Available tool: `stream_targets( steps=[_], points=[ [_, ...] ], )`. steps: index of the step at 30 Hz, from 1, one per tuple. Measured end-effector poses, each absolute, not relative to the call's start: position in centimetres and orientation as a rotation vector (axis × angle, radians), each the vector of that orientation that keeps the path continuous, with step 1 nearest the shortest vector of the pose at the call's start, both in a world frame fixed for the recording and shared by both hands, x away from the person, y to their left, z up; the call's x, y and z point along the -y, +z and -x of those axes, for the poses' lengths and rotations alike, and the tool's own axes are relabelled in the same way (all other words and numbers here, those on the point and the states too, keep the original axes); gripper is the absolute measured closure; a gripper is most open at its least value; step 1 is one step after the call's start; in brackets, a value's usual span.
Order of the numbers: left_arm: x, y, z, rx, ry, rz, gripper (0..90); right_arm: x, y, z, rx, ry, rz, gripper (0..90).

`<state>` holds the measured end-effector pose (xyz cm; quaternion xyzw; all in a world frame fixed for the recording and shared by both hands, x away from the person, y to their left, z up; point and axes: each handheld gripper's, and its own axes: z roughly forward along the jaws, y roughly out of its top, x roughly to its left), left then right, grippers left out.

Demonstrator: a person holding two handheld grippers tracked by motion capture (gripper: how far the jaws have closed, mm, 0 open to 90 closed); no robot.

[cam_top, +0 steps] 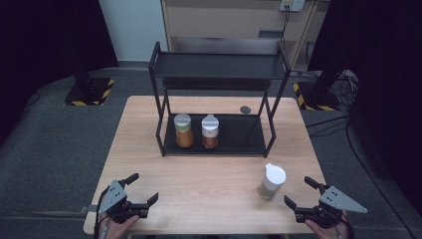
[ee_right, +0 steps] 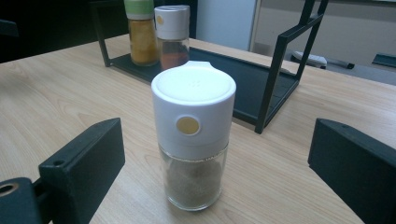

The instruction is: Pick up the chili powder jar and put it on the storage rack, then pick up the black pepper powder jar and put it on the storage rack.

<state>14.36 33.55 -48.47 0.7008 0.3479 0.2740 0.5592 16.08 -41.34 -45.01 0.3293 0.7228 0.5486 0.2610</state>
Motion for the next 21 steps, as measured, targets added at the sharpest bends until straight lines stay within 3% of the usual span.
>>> stream_targets(
  steps=[21],
  points=[
    [-33.48,-48.44,-14.36,-0.815,0.647,-1.658,0.0,41.72,-44.76,-15.58,-1.947,1.503,-0.918,1.5]
  ],
)
